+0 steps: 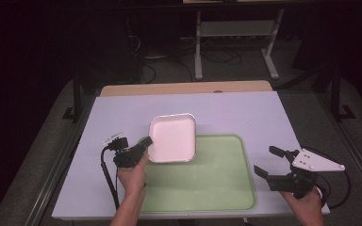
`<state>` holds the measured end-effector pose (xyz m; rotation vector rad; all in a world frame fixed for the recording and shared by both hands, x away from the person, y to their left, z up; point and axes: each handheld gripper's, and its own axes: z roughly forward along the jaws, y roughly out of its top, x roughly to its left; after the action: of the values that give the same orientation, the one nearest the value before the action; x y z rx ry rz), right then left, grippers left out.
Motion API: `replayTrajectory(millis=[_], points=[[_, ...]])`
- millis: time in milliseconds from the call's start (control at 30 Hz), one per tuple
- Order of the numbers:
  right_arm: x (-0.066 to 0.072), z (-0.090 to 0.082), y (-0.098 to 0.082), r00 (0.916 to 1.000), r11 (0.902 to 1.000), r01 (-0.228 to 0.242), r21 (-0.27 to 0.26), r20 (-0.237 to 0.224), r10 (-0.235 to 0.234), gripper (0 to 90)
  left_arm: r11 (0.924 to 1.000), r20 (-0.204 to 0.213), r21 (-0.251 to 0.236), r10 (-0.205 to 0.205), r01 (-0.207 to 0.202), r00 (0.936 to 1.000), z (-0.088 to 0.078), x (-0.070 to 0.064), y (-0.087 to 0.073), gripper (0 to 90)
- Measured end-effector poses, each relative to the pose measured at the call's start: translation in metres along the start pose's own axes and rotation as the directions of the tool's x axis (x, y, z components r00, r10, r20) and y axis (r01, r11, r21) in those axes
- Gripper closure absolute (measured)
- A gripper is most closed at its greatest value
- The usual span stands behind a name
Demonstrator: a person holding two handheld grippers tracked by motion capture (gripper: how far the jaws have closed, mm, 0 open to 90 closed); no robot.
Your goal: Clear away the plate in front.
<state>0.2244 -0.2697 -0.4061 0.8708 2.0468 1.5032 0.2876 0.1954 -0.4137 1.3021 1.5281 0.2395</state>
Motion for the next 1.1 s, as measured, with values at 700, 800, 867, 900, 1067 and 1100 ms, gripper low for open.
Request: replayTrajectory(millis=[700, 800, 867, 900, 1067, 1100], points=[[0.001, 0.0, 0.0, 1.0, 1.0, 0.005, 0.004, -0.001, -0.005, 13.7, 0.9977, -0.067, 0.068, 0.003, 0.002, 0.9978, -0.002, -0.011, -0.052, 88.7], [0.001, 0.0, 0.0, 1.0, 1.0, 0.007, 0.002, -0.001, -0.007, 13.7, 0.9969, -0.079, 0.077, 0.017, -0.011, 0.9967, -0.003, -0.012, -0.057, 88.6], [0.002, 0.0, 0.0, 1.0, 1.0, 0.006, 0.003, -0.002, -0.006, 13.7, 0.9969, -0.082, 0.077, 0.02, -0.013, 0.9965, -0.004, -0.012, -0.058, 88.6], [0.002, 0.0, 0.0, 1.0, 1.0, 0.006, 0.003, -0.002, -0.006, 13.7, 0.9972, -0.086, 0.075, 0.014, -0.008, 0.9962, -0.004, -0.012, -0.059, 88.6], [0.002, 0.001, 0.0, 0.9999, 0.9999, 0.013, 0.007, -0.006, -0.013, 13.7, 0.9954, -0.103, 0.095, 0.023, -0.014, 0.9944, -0.002, -0.013, -0.066, 88.5], [0.003, 0.001, 0.001, 0.9999, 0.9999, 0.012, 0.007, -0.005, -0.012, 13.7, 0.9949, -0.106, 0.1, 0.024, -0.014, 0.994, -0.002, -0.013, -0.067, 88.4]])
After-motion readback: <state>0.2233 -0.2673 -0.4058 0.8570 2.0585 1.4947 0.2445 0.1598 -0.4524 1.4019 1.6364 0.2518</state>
